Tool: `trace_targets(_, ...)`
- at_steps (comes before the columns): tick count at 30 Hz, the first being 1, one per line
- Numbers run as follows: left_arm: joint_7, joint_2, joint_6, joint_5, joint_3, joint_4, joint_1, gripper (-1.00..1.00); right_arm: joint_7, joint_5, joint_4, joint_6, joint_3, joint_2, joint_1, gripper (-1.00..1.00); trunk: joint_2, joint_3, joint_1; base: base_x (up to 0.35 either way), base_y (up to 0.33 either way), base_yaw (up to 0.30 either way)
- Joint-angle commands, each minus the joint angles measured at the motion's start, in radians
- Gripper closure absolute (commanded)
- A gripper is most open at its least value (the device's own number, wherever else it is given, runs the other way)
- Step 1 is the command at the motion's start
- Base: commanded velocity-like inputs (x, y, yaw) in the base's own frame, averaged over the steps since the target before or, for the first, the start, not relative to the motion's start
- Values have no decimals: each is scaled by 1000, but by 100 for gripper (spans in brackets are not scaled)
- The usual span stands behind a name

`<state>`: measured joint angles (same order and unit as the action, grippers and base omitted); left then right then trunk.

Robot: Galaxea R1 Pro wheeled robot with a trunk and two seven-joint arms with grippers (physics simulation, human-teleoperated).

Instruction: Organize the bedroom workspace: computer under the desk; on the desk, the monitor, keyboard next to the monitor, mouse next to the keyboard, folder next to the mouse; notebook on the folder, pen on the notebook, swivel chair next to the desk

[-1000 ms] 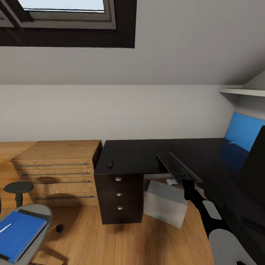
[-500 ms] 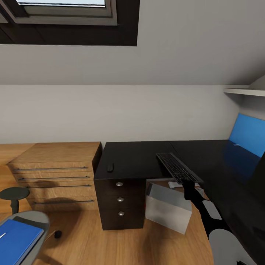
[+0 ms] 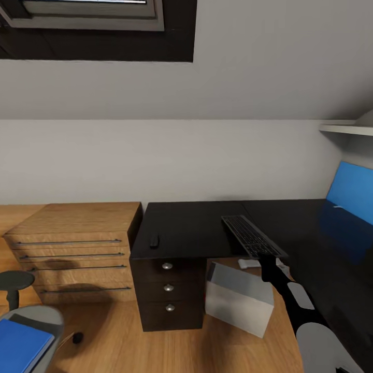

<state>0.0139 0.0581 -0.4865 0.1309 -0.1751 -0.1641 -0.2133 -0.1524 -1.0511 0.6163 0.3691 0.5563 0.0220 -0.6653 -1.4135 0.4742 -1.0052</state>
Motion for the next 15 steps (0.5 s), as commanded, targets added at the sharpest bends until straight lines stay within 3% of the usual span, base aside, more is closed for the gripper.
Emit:
trace_targets(1, 1, 0, -3, 9, 2, 1, -1, -100, 10, 20, -3, 6, 8, 1, 0, 100, 0, 1, 0, 26, 0, 0)
trace_targets(15, 1, 0, -1, 9, 0, 0, -1, -100, 11, 20, -4, 4, 8, 1, 0, 100, 0, 1, 0, 4, 0, 0)
